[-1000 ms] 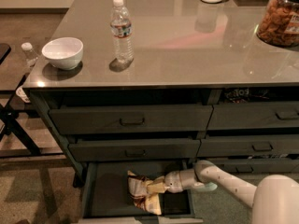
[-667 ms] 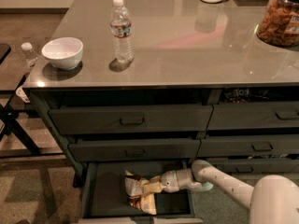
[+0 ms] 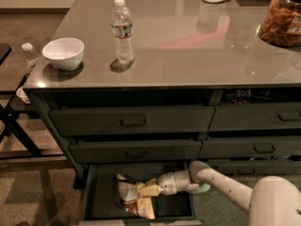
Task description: Place brown chip bag into bottom drawer
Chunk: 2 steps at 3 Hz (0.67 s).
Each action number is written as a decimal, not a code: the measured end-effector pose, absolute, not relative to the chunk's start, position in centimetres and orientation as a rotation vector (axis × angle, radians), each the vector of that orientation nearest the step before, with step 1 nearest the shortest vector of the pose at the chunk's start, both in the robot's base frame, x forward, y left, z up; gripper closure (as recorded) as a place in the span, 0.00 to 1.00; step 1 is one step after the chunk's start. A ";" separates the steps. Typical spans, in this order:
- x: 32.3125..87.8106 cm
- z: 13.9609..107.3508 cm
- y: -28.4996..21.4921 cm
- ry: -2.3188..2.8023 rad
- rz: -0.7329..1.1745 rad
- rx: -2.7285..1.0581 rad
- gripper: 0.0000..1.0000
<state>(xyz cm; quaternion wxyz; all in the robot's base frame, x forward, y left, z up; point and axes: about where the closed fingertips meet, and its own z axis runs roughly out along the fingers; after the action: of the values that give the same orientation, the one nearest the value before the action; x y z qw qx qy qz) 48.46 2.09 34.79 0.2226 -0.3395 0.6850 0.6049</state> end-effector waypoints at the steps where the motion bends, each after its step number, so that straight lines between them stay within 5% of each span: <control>1: 47.1 37.0 4.1 1.797 1.811 -0.959 1.00; 2: 46.0 38.5 5.5 1.713 1.911 -0.998 1.00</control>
Offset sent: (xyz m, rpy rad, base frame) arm -0.0367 0.0463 0.0560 0.2504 0.0479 0.2237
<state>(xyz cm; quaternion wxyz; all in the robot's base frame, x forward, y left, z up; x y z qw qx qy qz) 45.96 5.54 38.49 0.1929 -0.3556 0.6105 0.6809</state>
